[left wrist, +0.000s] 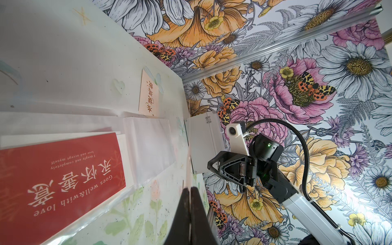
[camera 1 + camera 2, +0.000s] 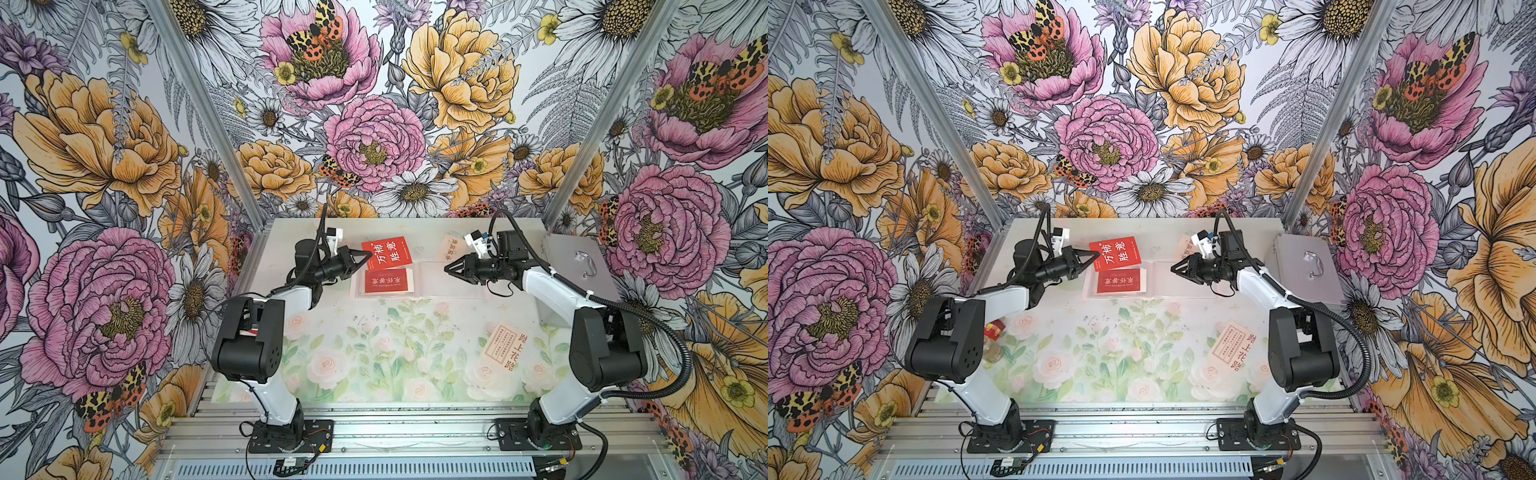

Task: Place the photos into the photo albums
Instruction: Insert the photo into the photo album.

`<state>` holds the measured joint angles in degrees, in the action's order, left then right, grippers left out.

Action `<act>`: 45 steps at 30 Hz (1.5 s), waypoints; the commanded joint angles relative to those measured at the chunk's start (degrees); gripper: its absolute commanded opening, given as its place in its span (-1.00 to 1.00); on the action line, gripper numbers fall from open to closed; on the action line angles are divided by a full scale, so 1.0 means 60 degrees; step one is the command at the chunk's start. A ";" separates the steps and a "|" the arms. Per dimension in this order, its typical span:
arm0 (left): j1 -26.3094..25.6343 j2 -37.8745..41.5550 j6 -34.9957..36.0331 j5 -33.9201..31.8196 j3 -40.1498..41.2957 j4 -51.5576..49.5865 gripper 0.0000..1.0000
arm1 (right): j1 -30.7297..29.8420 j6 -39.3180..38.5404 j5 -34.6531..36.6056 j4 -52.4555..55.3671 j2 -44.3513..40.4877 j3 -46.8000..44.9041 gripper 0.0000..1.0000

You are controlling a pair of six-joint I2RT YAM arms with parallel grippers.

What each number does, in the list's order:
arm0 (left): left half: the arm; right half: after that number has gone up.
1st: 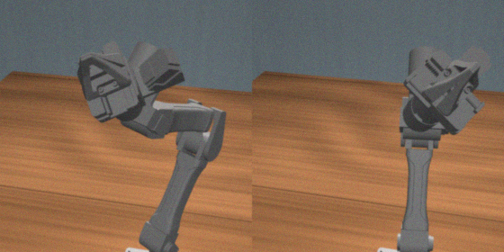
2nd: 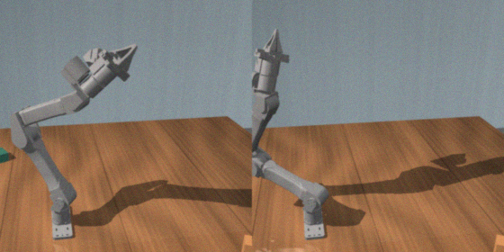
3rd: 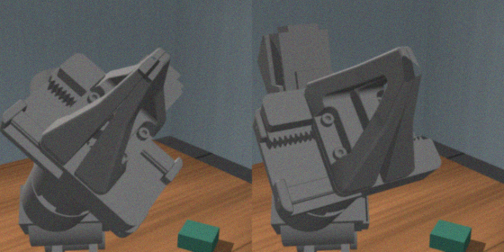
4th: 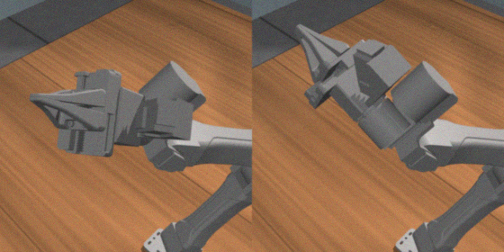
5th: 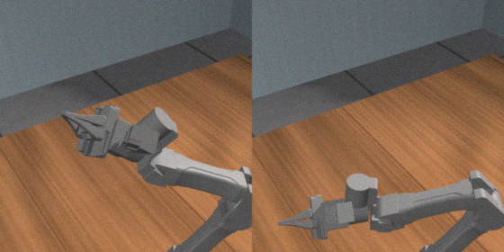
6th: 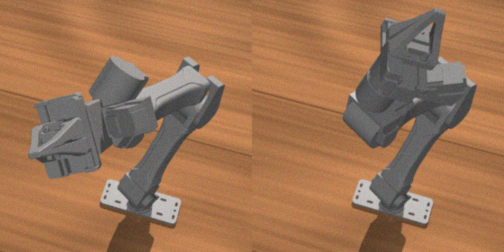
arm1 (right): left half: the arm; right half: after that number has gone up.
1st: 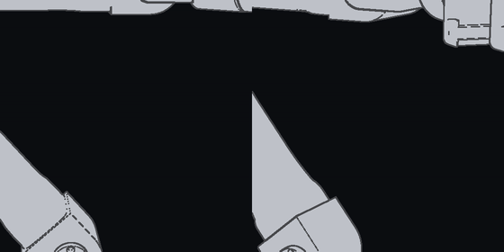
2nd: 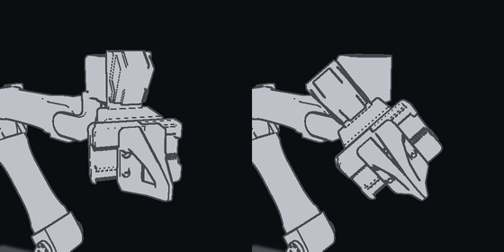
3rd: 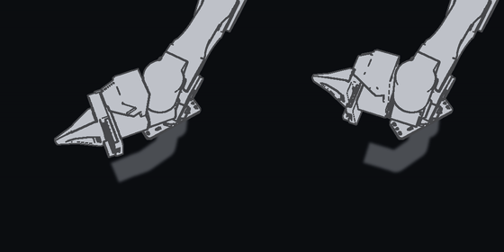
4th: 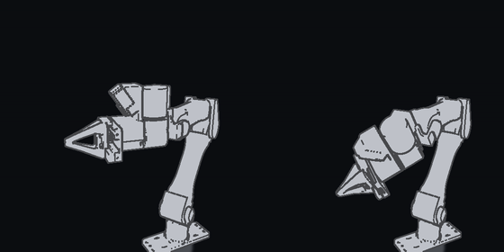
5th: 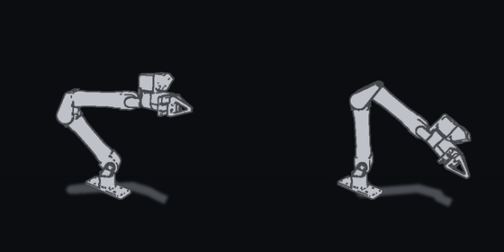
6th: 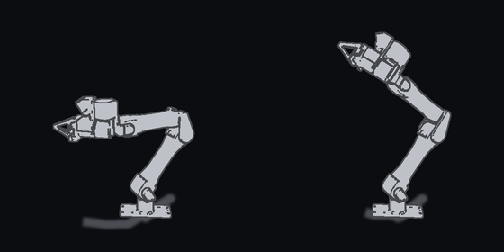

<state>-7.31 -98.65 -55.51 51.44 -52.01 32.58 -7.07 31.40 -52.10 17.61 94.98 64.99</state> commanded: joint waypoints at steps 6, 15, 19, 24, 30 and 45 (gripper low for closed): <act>-0.0544 0.0192 0.2557 -0.1191 -0.1241 -0.3426 -1.00 | 0.0255 -0.0649 0.0330 0.0246 0.0188 -0.0301 -0.35; -0.0826 -0.0135 0.3097 -0.1506 -0.1946 -0.4374 -1.00 | 0.0314 -0.0901 0.1593 0.0233 0.0302 -0.0689 -0.35; -0.0928 -0.0478 0.3134 -0.1411 -0.2166 -0.4364 -1.00 | 0.0281 -0.0669 0.2196 -0.0407 0.0096 -0.1155 -0.35; -0.1042 -0.1338 0.3162 -0.1061 -0.2664 -0.4492 -1.00 | 0.0282 -0.0547 0.2548 -0.0975 0.0003 -0.1438 -0.35; -0.1147 -0.1746 0.3596 -0.1291 -0.3136 -0.5180 -1.00 | 0.0289 -0.0531 0.2473 -0.1411 0.0164 -0.1587 -0.35; -0.1210 -0.2204 0.3683 -0.1554 -0.3518 -0.5351 -1.00 | 0.0300 -0.0590 0.2530 -0.1396 0.0305 -0.1620 -0.35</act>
<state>-14.11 -110.50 -34.92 43.81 -71.83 0.75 -5.54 27.97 -38.06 10.81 95.46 55.68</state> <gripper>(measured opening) 0.046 0.326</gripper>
